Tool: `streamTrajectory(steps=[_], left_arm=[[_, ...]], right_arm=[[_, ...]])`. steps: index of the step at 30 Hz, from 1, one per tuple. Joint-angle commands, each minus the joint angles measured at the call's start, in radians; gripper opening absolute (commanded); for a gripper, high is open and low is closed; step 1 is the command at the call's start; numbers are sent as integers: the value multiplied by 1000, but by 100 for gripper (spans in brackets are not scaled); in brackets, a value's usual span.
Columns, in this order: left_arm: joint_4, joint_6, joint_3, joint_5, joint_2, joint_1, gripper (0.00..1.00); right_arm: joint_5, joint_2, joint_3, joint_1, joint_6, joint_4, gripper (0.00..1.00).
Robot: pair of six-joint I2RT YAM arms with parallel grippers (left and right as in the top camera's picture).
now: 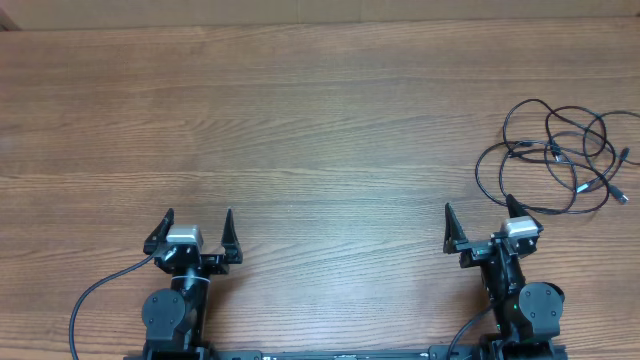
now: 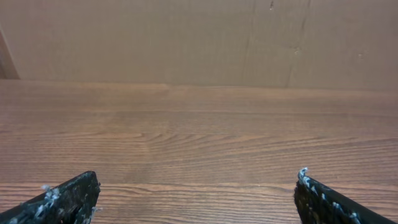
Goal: Untangle cables
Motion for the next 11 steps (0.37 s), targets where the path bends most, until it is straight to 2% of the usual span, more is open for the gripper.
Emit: streamTrajectory(steps=[1,11], left_arm=[[1,-18,-3,14,-8,11,100],[1,-18,-3,14,-8,11,100]], right_arm=[[-7,-10,-10,5,6,3,100],[-7,-10,-10,5,6,3,100]])
